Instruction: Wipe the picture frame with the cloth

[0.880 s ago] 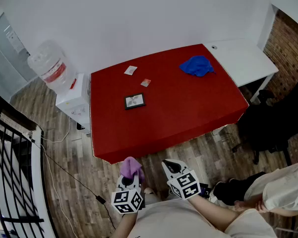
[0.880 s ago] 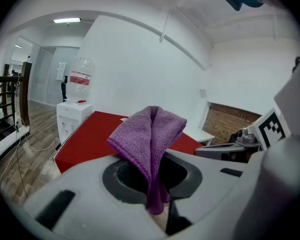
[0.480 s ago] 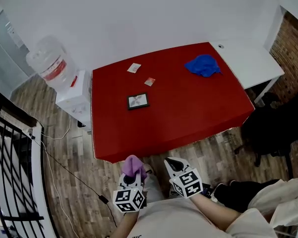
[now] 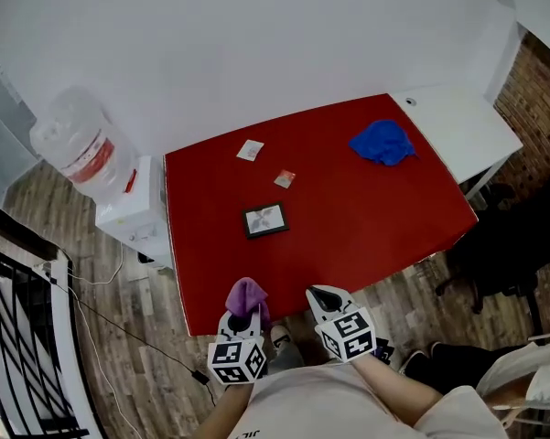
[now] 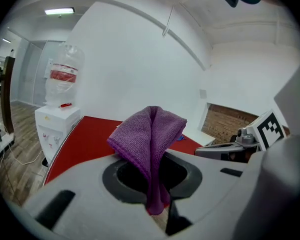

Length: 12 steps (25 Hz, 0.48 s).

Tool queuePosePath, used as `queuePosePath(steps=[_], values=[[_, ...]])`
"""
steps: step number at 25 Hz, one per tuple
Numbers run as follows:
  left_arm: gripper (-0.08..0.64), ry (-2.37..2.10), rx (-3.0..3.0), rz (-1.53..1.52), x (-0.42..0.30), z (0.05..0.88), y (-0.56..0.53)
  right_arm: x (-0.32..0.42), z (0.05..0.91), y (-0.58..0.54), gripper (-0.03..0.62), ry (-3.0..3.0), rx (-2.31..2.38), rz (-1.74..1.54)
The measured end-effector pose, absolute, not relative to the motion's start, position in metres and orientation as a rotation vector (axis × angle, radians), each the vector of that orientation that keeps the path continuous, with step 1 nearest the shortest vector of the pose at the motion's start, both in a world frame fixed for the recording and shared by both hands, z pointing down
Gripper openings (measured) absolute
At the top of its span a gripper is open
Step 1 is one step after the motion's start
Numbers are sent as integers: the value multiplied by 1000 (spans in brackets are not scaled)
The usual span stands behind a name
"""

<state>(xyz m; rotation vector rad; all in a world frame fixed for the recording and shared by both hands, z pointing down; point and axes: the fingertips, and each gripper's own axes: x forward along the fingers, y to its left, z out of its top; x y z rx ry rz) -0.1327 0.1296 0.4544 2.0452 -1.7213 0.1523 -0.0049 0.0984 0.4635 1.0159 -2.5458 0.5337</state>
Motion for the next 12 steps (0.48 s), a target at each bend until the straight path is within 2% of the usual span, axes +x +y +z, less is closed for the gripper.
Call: queuePosePath(steps=[12], values=[[63, -1673, 2055, 139, -172, 451, 73, -51, 454, 42, 5, -2522, 1052, 545]])
